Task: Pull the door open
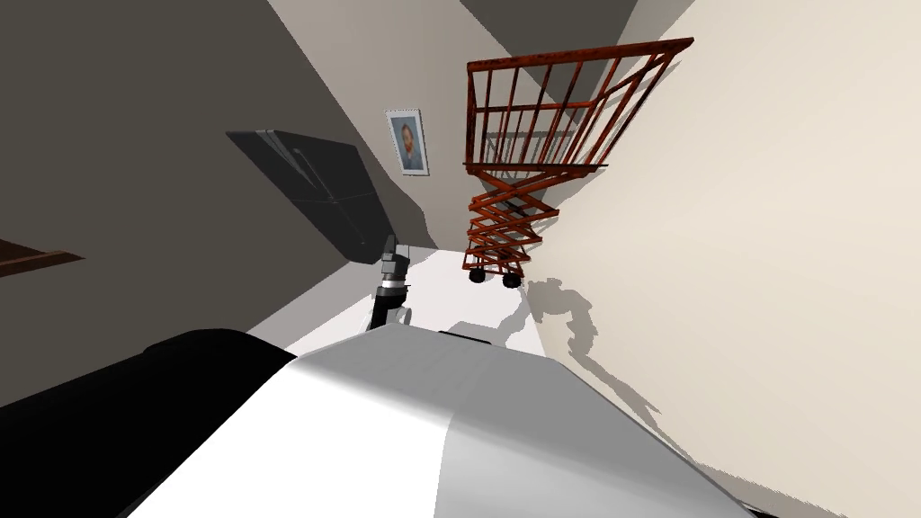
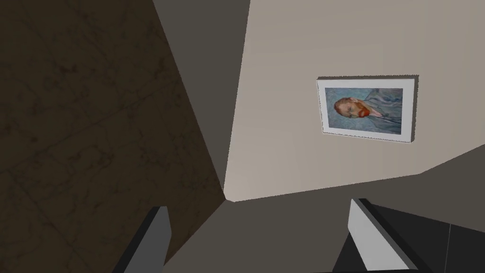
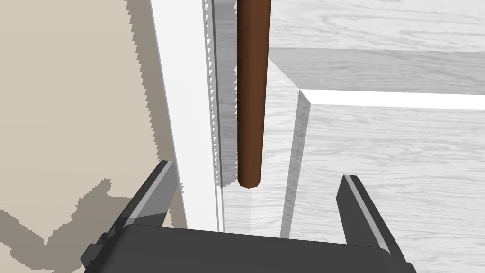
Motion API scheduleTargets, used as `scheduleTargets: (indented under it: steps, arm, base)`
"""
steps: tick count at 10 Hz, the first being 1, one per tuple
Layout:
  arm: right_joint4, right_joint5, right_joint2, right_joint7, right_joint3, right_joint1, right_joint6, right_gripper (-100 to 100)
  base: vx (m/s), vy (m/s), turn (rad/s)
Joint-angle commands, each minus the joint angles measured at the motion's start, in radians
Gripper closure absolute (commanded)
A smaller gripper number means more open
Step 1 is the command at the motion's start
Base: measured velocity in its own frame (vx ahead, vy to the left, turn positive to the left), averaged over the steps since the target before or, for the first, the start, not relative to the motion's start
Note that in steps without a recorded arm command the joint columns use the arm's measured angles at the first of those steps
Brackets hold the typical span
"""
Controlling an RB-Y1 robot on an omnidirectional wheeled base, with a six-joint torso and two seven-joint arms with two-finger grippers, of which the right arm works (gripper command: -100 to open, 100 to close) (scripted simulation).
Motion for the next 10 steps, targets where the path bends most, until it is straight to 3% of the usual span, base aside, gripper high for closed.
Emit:
scheduleTargets:
  steps: [1, 8, 9, 10]
  arm:
    - [-0.011, 0.012, -0.003, -0.007, 0.009, 0.007, 0.013, -100]
    - [-0.011, 0.109, 0.007, -0.079, 0.083, 0.033, 0.082, -100]
    - [-0.011, 0.109, 0.007, -0.079, 0.083, 0.033, 0.082, -100]
    - [-0.011, 0.137, 0.010, -0.100, 0.104, 0.041, 0.101, -100]
  base:
    - [0.168, -0.115, -0.048]
    - [0.159, -0.141, -0.216]
    - [0.120, -0.096, -0.067]
    - [0.147, -0.115, -0.215]
